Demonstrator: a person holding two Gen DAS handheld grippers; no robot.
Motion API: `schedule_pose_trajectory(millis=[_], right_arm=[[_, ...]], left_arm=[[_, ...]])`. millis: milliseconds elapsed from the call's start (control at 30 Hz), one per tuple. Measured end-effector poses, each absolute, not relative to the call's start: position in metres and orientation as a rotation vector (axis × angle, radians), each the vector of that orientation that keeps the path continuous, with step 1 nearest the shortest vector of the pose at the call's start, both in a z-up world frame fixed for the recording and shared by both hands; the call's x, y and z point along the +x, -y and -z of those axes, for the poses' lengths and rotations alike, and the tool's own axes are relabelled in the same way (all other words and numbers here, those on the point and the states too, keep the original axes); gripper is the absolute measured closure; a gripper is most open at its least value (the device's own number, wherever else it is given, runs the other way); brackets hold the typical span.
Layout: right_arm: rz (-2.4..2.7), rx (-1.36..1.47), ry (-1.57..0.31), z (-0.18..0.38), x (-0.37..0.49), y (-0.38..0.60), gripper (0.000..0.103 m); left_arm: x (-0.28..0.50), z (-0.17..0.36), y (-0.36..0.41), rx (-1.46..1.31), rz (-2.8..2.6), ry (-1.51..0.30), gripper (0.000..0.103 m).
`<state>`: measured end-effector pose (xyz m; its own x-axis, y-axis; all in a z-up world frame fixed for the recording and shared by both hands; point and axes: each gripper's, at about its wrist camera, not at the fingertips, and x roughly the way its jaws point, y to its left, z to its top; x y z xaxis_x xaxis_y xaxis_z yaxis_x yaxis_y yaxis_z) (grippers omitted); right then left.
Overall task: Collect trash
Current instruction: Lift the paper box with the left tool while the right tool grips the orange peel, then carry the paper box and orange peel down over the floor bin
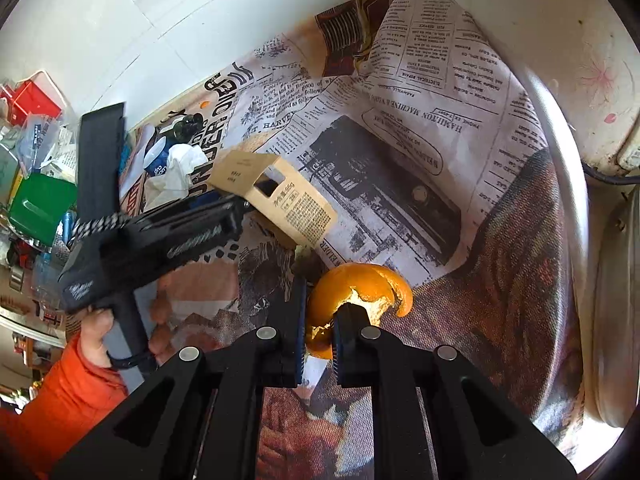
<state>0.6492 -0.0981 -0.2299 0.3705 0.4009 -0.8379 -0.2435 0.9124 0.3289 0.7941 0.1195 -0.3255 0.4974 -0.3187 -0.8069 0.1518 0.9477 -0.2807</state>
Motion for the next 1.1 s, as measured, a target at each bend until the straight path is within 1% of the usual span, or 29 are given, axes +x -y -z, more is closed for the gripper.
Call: schedule_pose_trajectory(millis=[33, 67, 167, 267, 600, 933, 1100], right_arm=[[-0.409, 0.159, -1.115, 0.229, 0.647, 0.101, 0.093], [-0.402, 0.161, -1.113, 0.227, 0.645, 0.104, 0.093], [-0.378, 0.172, -1.104, 0.222, 0.64, 0.115, 0.093], [-0.352, 0.189, -1.086, 0.215, 0.637, 0.128, 0.093], [-0.407, 0.18, -0.938, 0.162, 0.615, 0.161, 0.093], [-0.539, 0.096, -0.79, 0.105, 0.563, 0.187, 0.093], [-0.566, 0.082, -0.743, 0.086, 0.534, 0.185, 0.093]], left_arm=[[0.796, 0.326, -0.119, -0.191, 0.286, -1.012, 0.086], [0.797, 0.325, -0.119, -0.2, 0.278, -1.002, 0.091], [0.796, 0.318, -0.122, -0.206, 0.247, -0.976, 0.101], [0.791, 0.304, -0.123, -0.176, 0.188, -0.942, 0.103], [0.735, 0.237, -0.112, -0.086, -0.001, -0.845, 0.103], [0.621, 0.153, -0.075, -0.107, -0.15, -0.687, 0.103], [0.569, 0.126, -0.069, -0.088, -0.169, -0.646, 0.103]])
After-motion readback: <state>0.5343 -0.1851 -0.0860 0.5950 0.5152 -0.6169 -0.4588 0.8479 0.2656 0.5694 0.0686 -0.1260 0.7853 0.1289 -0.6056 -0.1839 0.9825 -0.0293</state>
